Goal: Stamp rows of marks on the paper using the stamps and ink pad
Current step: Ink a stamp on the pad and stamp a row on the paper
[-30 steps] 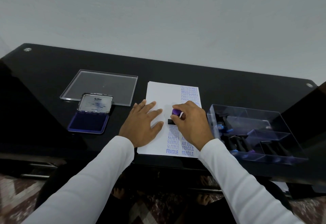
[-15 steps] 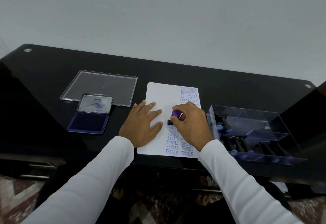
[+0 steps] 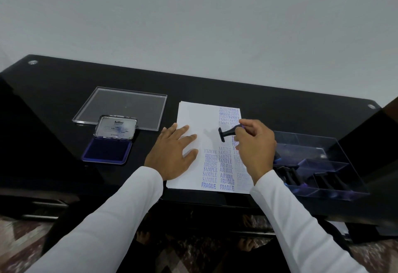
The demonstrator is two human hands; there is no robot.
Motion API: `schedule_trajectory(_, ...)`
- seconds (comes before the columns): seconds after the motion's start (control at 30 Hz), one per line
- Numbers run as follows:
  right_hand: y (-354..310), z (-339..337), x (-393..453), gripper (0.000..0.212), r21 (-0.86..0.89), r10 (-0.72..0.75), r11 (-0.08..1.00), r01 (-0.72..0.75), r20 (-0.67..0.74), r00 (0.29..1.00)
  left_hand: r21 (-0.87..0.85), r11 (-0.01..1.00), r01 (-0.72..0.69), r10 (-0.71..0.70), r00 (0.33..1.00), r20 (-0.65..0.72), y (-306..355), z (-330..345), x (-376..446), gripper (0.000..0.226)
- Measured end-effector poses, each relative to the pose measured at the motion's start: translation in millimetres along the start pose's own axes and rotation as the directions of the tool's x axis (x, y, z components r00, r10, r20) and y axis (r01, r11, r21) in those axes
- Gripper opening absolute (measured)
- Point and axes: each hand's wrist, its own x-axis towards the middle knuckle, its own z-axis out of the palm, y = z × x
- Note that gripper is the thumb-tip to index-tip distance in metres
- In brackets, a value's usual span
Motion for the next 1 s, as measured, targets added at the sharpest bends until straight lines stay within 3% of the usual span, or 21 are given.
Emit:
schedule_trajectory(0.43,4.7,1.7,0.3,0.017,0.002,0.027,1.000,-0.027,-0.018,0.999,0.003,1.000,0.015,-0.015,1.000,0.020,2.8,-3.0,-0.9,0.055)
schedule_trajectory(0.63,8.4,2.7,-0.8,0.015,0.006,0.032,0.999,-0.032,-0.023,0.999,0.007,1.000,0.024,-0.024,0.999,0.042,3.1,-3.7,-0.9,0.068)
schedule_trajectory(1.0,9.9,2.2,0.9,0.015,0.011,0.034,0.999,-0.033,-0.026,0.999,0.005,1.000,0.014,-0.014,1.000,0.012,2.0,-1.7,-0.6,0.055)
